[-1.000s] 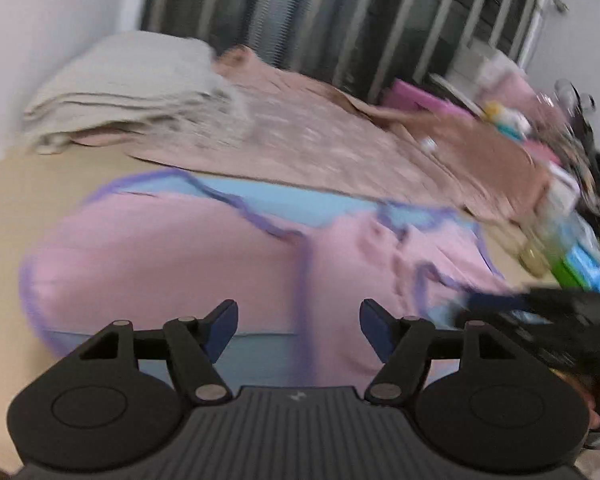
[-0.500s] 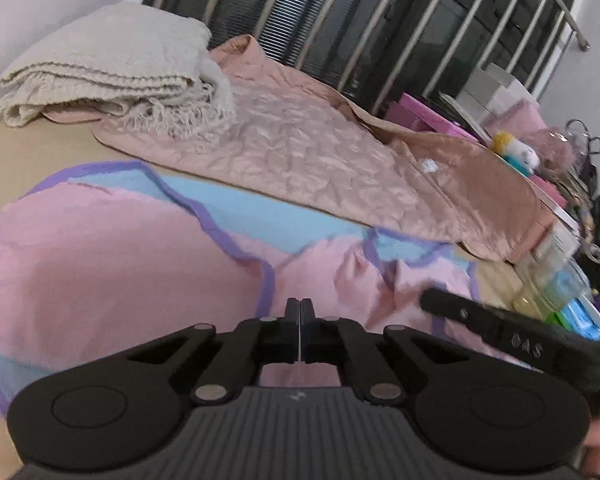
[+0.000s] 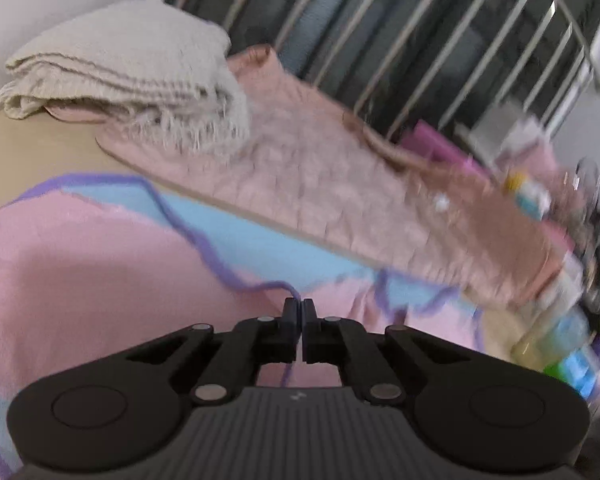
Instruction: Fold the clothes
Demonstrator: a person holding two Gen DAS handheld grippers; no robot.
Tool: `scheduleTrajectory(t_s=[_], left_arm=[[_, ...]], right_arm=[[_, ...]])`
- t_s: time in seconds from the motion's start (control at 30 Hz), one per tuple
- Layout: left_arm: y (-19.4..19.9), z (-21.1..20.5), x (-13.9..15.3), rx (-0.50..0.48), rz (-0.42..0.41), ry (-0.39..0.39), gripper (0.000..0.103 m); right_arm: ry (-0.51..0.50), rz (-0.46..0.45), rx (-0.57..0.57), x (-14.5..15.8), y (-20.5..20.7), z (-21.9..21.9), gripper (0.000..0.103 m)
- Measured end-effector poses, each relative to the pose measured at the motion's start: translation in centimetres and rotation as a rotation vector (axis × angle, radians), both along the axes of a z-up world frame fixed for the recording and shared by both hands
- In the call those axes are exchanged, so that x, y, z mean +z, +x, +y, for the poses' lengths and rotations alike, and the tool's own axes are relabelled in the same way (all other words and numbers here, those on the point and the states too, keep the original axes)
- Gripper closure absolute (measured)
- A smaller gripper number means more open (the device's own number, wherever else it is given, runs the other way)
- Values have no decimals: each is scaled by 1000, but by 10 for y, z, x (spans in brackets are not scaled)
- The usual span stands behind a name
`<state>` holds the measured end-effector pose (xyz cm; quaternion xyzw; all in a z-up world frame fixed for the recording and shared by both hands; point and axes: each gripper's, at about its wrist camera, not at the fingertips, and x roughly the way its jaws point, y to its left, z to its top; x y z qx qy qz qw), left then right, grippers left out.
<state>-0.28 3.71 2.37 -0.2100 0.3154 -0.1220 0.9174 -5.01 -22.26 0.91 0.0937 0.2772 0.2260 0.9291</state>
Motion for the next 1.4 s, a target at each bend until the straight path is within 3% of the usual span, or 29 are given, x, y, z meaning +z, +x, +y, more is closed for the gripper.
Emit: scheduleTrajectory(t_s=[0.03, 0.17, 0.2, 0.3, 0.33, 0.43, 0.6, 0.67, 0.73, 0.83, 0.87, 0.9, 0.97, 1.03, 1.07, 1.1, 1.13, 1.17, 1.3, 1.37, 1.4], left_arm=[[2, 3, 2, 4, -4, -20, 102], [13, 4, 3, 23, 9, 18, 101], [14, 5, 1, 25, 27, 30, 92], [0, 19, 0, 36, 38, 1, 51], [-12, 25, 0, 25, 34, -11, 46], [-42, 27, -1, -52, 32, 24, 45], [-50, 7, -9, -94, 52, 119, 49], [-47, -1, -9, -96, 52, 150, 63], [-43, -7, -11, -91, 50, 179, 102], [-37, 0, -14, -49, 47, 122, 102], [-38, 2, -13, -30, 40, 108, 102], [-40, 5, -12, -11, 29, 103, 102], [-43, 11, -10, 19, 14, 99, 101], [-47, 13, -7, 29, 14, 92, 96], [-50, 12, -5, 8, 12, 96, 94], [-53, 12, -3, -13, 9, 101, 81], [-59, 11, -1, -23, 0, 103, 62], [-65, 11, 0, -33, -10, 106, 56], [-82, 11, -1, -85, 4, 132, 55], [-85, 9, -8, -89, 29, 162, 55], [-87, 9, -11, -87, 27, 175, 55]], right_arm=[[12, -15, -4, 3, -1, -1, 101], [-7, -32, -39, 5, 3, -1, 101], [-22, -28, -54, 4, 5, -1, 101], [-49, 5, -77, -2, 5, -5, 94], [-59, 9, -82, -2, 2, -7, 93], [-88, -9, -44, 3, -18, -15, 82], [-120, -71, -8, 29, -20, -7, 79], [-180, -106, 15, 37, -3, 5, 71], [-242, -89, 37, 35, 26, 21, 71], [-337, 17, 58, 14, 61, 44, 73], [-344, 50, 61, 8, 65, 46, 80], [-325, 65, 46, 4, 64, 44, 98], [-226, 45, -11, 4, 52, 28, 100], [-112, 41, -71, 6, 39, 4, 99], [-79, 46, -90, 6, 34, -7, 94], [-58, 53, -107, 5, 31, -16, 85], [-56, 51, -113, 6, 26, -23, 82], [-64, 34, -101, 8, 20, -25, 78], [-106, -12, -9, 13, 7, -13, 68], [-139, 6, -7, 8, 16, -1, 69], [-164, 26, -12, 4, 22, 5, 74]])
